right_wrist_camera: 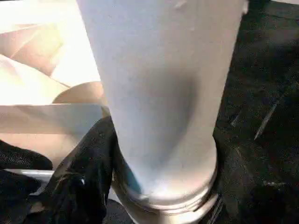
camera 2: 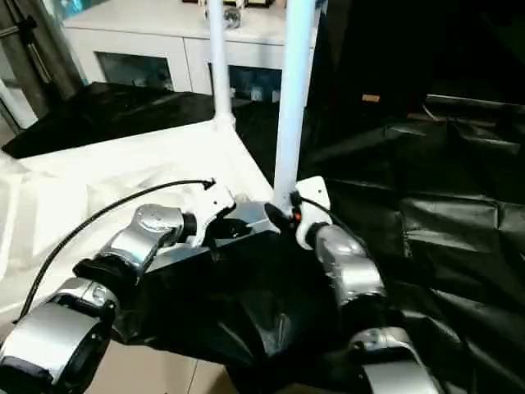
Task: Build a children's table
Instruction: Rotate leg to tighten
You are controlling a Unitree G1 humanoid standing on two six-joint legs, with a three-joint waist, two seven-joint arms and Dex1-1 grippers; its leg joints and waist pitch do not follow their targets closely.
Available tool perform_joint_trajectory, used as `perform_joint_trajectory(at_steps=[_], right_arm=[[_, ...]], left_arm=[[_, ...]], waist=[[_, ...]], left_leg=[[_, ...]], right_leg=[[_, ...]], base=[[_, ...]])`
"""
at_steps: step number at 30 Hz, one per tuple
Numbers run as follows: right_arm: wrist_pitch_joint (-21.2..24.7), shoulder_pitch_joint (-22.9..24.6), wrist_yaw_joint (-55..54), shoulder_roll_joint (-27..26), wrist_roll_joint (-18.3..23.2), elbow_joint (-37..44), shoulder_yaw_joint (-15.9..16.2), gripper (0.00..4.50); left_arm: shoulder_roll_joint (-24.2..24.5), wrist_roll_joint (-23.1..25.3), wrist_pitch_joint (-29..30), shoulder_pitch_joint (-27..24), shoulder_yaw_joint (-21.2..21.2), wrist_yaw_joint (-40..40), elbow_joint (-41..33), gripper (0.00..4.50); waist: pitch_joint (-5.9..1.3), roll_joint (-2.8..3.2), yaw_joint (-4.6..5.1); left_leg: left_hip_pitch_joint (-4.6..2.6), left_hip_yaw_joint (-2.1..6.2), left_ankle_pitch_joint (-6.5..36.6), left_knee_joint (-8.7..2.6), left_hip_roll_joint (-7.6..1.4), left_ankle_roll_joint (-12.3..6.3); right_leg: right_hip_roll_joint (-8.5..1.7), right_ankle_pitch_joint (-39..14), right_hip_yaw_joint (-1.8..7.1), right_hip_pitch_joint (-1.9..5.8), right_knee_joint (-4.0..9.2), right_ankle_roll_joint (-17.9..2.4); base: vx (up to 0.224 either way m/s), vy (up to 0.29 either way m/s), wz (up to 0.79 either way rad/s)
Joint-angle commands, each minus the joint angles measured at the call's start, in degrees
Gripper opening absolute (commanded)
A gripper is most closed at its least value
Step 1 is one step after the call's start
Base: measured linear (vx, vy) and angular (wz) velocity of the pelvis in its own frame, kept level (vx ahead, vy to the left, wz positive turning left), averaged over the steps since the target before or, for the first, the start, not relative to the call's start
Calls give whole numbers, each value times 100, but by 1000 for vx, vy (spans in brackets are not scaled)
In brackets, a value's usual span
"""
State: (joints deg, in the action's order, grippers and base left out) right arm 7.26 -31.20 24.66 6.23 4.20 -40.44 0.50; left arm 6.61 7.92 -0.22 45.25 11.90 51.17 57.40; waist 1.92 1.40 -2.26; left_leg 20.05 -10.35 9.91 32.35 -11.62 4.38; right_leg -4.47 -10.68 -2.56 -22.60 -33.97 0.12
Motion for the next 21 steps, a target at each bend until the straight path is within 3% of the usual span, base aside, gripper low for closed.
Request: perform_joint_trajectory(at_steps=[1,2,5,9,13,17,18,20,21], right_arm=[[184,39,394,-319,-71,-297,433,349],[163,35,481,-286,-48,-283,430,375],[49,95,937,-59,-37,-62,530,388],[-221,289,1954,461,35,372,763,388],[-63,498,3229,944,354,885,914,388],[64,589,3832,1201,502,1138,960,388],[89,608,3953,1257,528,1187,974,373],[159,668,4206,1407,541,1290,1057,356],[191,694,4274,1453,541,1331,1090,356]], left_arm=[[-515,-130,-168,-5,239,343,-203,0],[-493,-138,-197,-15,240,398,-210,0],[-333,-124,-314,-64,261,631,-221,0],[-34,-189,-465,-164,301,1187,-315,0],[253,-240,-593,-238,366,1808,-423,0],[444,-265,-678,-259,368,2171,-460,0],[491,-267,-688,-260,368,2252,-460,0],[622,-253,-725,-254,360,2454,-420,0],[666,-249,-745,-254,360,2521,-407,0]], waist=[[-229,-86,-10],[-241,-60,-24],[-260,-66,-38],[-302,-82,-119],[-304,-87,-207],[-286,-89,-256],[-273,-81,-282],[-271,-118,-300],[-264,-97,-304]], left_leg=[[6,44,1943,-394,-90,-125],[0,43,1864,-393,-101,-153],[4,23,1696,-374,-104,-205],[48,-4,1164,-316,-100,-435],[74,-23,923,-288,-129,-660],[43,-16,1151,-307,-149,-590],[31,-13,1266,-324,-166,-495],[23,-15,1300,-327,-161,-440],[22,-8,1322,-339,-170,-405]], right_leg=[[-315,-2286,178,174,564,-972],[-317,-2080,187,183,542,-1038],[-306,-1554,197,205,491,-1192],[-308,-742,186,283,407,-1366],[-292,-228,162,297,340,-1510],[-309,-668,154,278,371,-1507],[-317,-896,162,255,390,-1461],[-311,-1023,166,256,391,-1416],[-322,-1100,168,244,398,-1403]], base=[[0,0,0],[0,0,0],[0,0,0],[0,0,0],[0,0,0],[0,0,0],[0,0,0],[0,0,0],[0,0,0]])
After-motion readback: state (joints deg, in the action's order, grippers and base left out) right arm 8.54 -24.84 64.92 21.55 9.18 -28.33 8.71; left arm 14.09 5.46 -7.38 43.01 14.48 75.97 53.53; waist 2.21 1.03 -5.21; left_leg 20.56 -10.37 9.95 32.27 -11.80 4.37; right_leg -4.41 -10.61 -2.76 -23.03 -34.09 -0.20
